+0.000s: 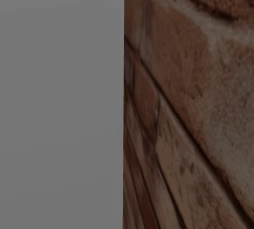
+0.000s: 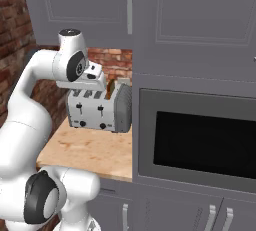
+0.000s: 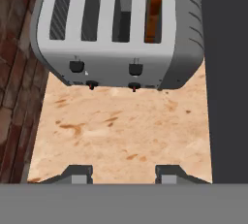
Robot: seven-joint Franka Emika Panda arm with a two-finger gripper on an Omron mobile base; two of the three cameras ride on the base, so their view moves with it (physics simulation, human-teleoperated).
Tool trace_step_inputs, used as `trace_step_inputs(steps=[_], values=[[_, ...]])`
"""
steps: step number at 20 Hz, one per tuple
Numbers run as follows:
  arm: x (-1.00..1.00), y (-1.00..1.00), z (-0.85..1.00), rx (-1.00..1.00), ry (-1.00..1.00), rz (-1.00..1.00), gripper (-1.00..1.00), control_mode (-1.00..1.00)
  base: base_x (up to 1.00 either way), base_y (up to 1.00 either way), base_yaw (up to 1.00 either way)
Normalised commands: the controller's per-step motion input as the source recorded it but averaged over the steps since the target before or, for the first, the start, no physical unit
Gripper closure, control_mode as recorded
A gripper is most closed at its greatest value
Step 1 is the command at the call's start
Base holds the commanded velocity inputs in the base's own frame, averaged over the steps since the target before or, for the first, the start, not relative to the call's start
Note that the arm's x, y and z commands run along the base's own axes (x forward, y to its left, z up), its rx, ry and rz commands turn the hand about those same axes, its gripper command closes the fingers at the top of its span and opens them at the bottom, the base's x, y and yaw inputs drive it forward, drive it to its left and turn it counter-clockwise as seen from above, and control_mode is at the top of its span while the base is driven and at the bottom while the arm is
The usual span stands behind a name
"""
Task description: Start the toaster. Once the lever pops up, take the bread to the plate on the dining counter.
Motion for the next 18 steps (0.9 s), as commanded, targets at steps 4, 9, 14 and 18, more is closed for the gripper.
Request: trace_step_inputs(steps=[4, 9, 14, 18], values=[[0.0, 0.0, -0.11, 0.0, 0.0, 0.0, -1.0, -1.0, 0.0, 0.0, 0.0], [0.0, 0.0, -0.37, 0.0, 0.0, 0.0, -1.0, -1.0, 0.0, 0.0, 0.0], [0.05, -0.05, -0.26, 0.0, 0.0, 0.0, -1.0, -1.0, 0.0, 0.0, 0.0], [0.18, -0.26, -0.03, 0.0, 0.0, 0.0, -1.0, -1.0, 0.0, 0.0, 0.0]])
